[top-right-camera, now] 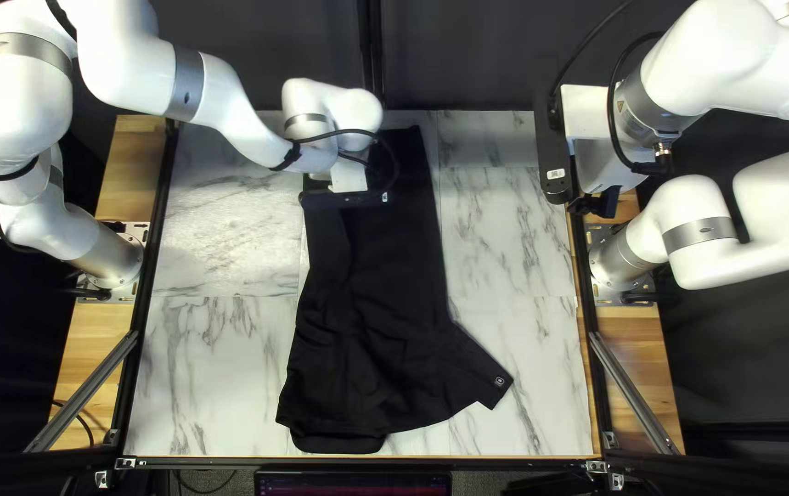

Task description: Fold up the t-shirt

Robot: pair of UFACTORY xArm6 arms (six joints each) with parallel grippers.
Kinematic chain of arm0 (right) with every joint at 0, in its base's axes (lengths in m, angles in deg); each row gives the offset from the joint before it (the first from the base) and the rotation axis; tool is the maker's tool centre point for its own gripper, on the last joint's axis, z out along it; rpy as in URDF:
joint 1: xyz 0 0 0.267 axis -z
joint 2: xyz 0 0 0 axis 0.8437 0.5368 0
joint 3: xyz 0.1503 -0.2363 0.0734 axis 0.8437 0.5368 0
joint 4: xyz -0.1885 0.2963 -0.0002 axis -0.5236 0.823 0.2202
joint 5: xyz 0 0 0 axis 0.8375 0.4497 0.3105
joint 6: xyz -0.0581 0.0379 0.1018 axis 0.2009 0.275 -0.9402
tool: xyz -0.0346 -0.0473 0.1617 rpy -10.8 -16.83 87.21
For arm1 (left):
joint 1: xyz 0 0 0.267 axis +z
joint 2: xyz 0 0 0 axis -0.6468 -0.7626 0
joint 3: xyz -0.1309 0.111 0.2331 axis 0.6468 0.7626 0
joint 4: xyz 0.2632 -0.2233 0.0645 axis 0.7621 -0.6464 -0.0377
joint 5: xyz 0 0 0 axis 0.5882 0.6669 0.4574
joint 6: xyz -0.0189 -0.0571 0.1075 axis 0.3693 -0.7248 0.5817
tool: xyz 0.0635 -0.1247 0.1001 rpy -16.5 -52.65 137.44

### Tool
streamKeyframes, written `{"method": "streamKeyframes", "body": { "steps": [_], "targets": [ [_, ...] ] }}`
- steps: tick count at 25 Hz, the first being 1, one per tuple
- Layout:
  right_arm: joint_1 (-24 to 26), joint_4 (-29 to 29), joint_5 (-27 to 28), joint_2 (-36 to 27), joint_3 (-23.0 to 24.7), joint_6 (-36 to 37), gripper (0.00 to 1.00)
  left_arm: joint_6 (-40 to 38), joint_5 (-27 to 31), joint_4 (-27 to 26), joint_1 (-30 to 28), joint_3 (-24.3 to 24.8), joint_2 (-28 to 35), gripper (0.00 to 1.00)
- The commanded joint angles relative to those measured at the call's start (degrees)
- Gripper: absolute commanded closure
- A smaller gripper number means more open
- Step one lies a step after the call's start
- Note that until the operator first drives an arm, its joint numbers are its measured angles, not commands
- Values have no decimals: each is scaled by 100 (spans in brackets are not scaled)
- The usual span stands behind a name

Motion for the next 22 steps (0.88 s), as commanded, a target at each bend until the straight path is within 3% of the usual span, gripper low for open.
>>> {"method": "streamKeyframes", "body": {
  "steps": [1, 22],
  "targets": [
    [0, 0, 0, 0, 0, 0, 0, -23, 49, 43, 9, -147, -112, 100],
    [0, 0, 0, 0, 0, 0, 0, -5, 421, 148, -60, -587, -126, 100]
  ]
}}
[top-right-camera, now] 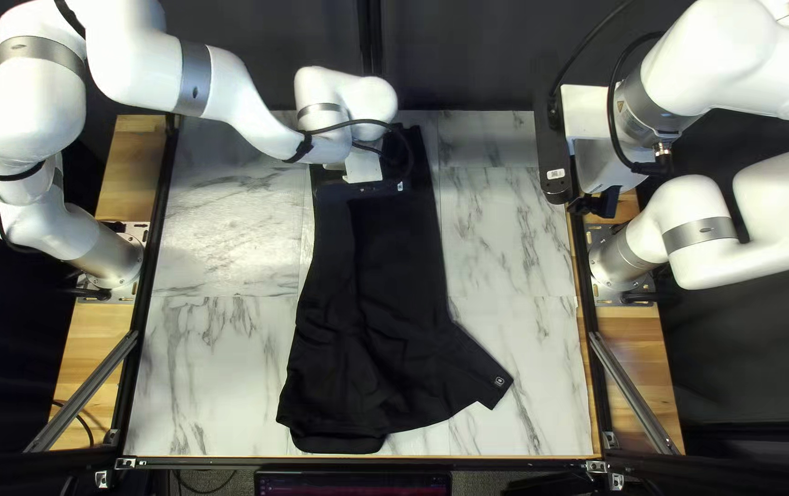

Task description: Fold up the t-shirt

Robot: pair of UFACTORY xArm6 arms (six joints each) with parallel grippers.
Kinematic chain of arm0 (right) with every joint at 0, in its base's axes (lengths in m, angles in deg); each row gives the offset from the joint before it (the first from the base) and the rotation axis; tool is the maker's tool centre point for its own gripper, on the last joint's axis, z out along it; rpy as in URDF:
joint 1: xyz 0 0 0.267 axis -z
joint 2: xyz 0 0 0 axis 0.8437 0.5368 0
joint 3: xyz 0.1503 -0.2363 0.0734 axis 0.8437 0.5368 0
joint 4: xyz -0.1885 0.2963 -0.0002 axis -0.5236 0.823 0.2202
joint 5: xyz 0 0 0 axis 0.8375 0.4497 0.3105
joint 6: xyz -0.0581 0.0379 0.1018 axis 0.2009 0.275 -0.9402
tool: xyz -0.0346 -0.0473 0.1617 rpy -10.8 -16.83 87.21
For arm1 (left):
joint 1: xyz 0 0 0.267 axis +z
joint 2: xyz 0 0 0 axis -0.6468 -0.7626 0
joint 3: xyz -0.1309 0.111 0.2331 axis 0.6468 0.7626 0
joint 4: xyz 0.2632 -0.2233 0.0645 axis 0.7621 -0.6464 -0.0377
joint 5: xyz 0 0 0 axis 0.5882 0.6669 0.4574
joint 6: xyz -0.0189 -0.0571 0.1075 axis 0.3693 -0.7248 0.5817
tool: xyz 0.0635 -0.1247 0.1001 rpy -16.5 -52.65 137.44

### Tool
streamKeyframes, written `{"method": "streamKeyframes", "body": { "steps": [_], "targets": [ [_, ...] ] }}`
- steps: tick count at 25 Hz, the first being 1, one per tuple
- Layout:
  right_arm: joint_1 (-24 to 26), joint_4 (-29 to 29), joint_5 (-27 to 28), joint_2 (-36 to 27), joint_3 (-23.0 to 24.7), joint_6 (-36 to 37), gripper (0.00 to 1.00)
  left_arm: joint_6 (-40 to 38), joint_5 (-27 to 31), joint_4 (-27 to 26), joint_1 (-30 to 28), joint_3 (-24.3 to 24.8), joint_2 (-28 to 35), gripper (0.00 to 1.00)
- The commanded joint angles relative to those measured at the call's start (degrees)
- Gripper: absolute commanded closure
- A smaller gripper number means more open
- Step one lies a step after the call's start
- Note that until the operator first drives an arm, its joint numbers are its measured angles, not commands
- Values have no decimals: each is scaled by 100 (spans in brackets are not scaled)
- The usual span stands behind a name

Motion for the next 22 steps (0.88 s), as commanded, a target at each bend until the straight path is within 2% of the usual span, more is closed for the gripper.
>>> {"method": "streamKeyframes", "body": {
  "steps": [1, 9, 15, 22],
  "targets": [
    [0, 0, 0, 0, 0, 0, 0, -3, 78, 37, -35, -15, 82, 100],
    [0, 0, 0, 0, 0, 0, 0, 41, -53, 47, 132, -224, -341, 100],
    [0, 0, 0, 0, 0, 0, 0, -89, -19, 129, 242, -194, -311, 100],
    [0, 0, 0, 0, 0, 0, 0, -118, -45, 64, 196, -264, -570, 100]
  ]
}}
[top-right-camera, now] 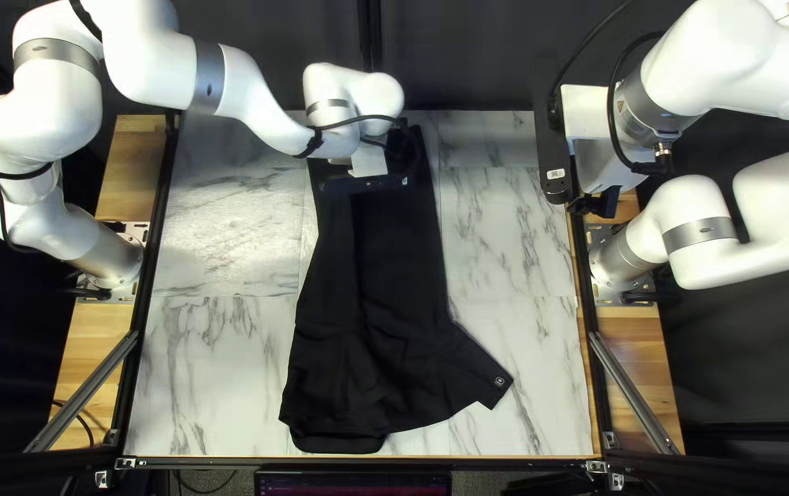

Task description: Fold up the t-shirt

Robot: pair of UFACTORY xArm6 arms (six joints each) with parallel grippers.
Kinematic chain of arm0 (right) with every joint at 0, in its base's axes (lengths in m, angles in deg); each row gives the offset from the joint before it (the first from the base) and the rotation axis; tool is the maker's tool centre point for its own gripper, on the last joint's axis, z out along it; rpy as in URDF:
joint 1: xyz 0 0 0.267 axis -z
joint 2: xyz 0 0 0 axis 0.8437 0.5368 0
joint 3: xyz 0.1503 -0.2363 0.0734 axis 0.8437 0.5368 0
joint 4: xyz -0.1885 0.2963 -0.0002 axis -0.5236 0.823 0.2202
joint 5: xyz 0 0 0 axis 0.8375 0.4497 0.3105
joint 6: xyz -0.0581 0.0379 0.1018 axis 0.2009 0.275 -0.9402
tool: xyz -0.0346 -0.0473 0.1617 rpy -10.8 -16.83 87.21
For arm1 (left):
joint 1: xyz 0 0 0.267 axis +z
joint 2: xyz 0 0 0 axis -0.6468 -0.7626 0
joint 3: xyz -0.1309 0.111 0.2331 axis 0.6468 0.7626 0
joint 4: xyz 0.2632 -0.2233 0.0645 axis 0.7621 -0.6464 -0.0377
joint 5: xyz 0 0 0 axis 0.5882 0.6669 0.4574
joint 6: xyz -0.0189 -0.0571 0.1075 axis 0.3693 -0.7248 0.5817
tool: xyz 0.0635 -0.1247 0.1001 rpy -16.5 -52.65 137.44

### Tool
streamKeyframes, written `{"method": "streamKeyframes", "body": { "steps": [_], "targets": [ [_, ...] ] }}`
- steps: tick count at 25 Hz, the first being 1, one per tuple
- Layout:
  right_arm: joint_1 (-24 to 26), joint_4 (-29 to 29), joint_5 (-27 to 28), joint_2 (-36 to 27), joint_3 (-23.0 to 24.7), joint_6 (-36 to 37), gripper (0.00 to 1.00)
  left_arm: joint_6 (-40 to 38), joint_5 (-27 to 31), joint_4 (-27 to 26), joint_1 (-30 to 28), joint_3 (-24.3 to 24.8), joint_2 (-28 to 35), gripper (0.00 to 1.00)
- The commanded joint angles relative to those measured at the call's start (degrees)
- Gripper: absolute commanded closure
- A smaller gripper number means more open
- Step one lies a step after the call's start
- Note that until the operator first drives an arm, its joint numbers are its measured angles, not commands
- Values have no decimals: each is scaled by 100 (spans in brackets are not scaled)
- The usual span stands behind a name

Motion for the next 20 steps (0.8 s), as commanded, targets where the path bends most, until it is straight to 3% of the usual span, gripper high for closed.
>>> {"method": "streamKeyframes", "body": {
  "steps": [1, 7, 8, 9, 20],
  "targets": [
    [0, 0, 0, 0, 0, 0, 0, 32, 6, -40, 5, -36, -99, 100],
    [0, 0, 0, 0, 0, 0, 0, 96, 116, -90, -11, -157, -163, 100],
    [0, 0, 0, 0, 0, 0, 0, 103, 132, -99, -24, -165, -158, 67],
    [0, 0, 0, 0, 0, 0, 0, 115, 174, -119, -54, -185, -139, 3],
    [0, 0, 0, 0, 0, 0, 0, 263, 379, -102, 73, -536, -158, 0]
  ]
}}
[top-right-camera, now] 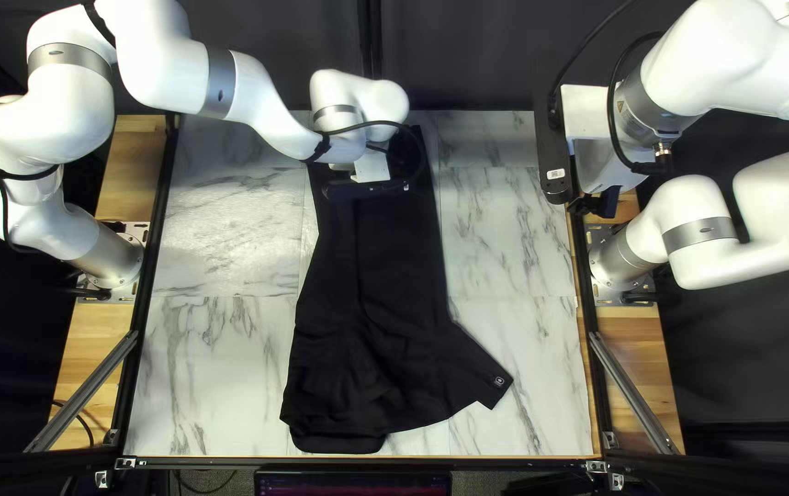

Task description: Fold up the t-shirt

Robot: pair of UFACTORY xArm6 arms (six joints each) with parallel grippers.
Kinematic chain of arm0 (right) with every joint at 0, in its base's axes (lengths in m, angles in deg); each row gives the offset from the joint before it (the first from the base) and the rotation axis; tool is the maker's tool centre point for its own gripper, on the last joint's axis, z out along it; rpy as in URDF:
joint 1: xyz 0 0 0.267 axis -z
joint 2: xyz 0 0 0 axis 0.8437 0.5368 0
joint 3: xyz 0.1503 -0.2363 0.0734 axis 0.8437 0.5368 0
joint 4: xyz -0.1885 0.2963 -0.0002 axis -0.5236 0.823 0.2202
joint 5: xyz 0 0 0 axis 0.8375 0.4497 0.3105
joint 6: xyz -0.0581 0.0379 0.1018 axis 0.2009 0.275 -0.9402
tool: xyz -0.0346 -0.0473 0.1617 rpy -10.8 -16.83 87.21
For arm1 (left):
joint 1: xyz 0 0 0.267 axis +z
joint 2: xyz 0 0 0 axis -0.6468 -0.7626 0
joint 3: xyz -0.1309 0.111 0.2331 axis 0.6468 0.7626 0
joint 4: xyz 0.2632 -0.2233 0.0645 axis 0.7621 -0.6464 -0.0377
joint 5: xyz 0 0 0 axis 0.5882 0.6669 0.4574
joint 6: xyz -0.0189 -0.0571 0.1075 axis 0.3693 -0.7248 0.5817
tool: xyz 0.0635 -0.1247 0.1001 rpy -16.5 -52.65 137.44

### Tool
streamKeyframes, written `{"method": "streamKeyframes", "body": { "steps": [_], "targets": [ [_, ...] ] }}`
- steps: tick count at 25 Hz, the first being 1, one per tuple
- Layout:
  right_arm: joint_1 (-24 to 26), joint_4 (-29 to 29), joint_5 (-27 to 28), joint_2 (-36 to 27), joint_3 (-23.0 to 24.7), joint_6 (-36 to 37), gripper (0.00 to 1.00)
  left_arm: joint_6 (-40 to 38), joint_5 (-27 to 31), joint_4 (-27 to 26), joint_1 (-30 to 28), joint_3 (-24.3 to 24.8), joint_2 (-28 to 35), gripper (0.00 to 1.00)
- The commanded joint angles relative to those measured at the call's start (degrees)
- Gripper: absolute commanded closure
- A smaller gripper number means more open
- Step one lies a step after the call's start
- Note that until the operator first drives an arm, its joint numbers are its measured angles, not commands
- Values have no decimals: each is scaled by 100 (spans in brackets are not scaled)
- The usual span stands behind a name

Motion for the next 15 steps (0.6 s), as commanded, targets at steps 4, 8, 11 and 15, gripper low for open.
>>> {"method": "streamKeyframes", "body": {
  "steps": [4, 8, 11, 15],
  "targets": [
    [0, 0, 0, 0, 0, 0, 0, 434, 59, 9, 181, -347, -249, 0],
    [0, 0, 0, 0, 0, 0, 0, 1119, 112, 22, 117, -252, -237, 0],
    [0, 0, 0, 0, 0, 0, 0, 1580, 144, 213, -35, 71, 18, 0],
    [0, 0, 0, 0, 0, 0, 0, 1580, 144, 213, -35, 71, 18, 0]
  ]
}}
